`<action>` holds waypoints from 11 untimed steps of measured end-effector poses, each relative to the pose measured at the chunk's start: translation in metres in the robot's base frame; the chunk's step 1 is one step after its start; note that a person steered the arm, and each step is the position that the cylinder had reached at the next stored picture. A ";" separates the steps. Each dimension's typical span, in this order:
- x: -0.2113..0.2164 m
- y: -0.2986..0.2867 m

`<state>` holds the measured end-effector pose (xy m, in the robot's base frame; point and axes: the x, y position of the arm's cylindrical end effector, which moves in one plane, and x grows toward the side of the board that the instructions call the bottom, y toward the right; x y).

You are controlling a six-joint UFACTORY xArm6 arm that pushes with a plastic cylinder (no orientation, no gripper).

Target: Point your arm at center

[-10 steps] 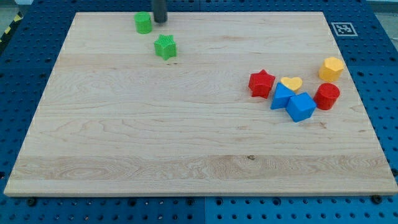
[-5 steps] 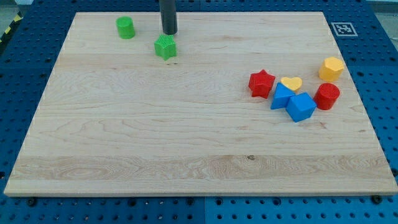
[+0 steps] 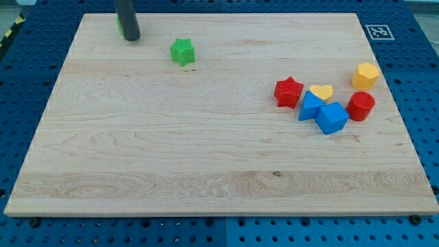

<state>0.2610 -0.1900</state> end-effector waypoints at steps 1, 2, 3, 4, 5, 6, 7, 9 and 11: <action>0.009 0.015; 0.053 0.058; 0.092 0.113; 0.113 0.171; 0.112 0.205; 0.103 0.180; 0.097 0.132; 0.133 0.166; 0.105 0.215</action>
